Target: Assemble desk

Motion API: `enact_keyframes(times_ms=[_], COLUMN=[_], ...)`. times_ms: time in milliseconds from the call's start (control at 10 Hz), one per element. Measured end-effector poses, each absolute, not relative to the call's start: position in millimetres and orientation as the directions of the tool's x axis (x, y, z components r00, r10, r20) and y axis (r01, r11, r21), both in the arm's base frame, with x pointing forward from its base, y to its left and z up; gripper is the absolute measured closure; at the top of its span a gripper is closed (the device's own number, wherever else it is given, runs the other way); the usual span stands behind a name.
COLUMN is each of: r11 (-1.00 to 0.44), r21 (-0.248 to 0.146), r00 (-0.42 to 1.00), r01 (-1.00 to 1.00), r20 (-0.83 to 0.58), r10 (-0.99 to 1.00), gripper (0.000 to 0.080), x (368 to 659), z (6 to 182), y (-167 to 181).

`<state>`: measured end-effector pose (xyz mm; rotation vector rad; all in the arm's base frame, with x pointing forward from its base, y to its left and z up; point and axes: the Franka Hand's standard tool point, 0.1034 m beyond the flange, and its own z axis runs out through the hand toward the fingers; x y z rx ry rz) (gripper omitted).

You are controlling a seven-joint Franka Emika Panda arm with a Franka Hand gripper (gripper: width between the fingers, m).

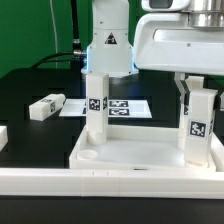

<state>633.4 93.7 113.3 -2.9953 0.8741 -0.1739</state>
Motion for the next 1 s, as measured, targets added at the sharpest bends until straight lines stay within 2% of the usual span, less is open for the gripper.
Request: enact_keyframes(times_ms=[500,700,1000], r11=[-0.515,-0.359,-0.205], r21=[-0.093,-0.105,-0.111], r00=[0.512,0.357,0.206], r01=[-0.852,-0.927,-0.972], r20=[0.061,0.036,0.007], r10=[-0.857,-0.933,-0.979], gripper=[0.0509,0.0509,0.0509], x=[632.1,632.0,632.1], z=[112.7,112.3,112.1], y=[101.8,103.1,103.2])
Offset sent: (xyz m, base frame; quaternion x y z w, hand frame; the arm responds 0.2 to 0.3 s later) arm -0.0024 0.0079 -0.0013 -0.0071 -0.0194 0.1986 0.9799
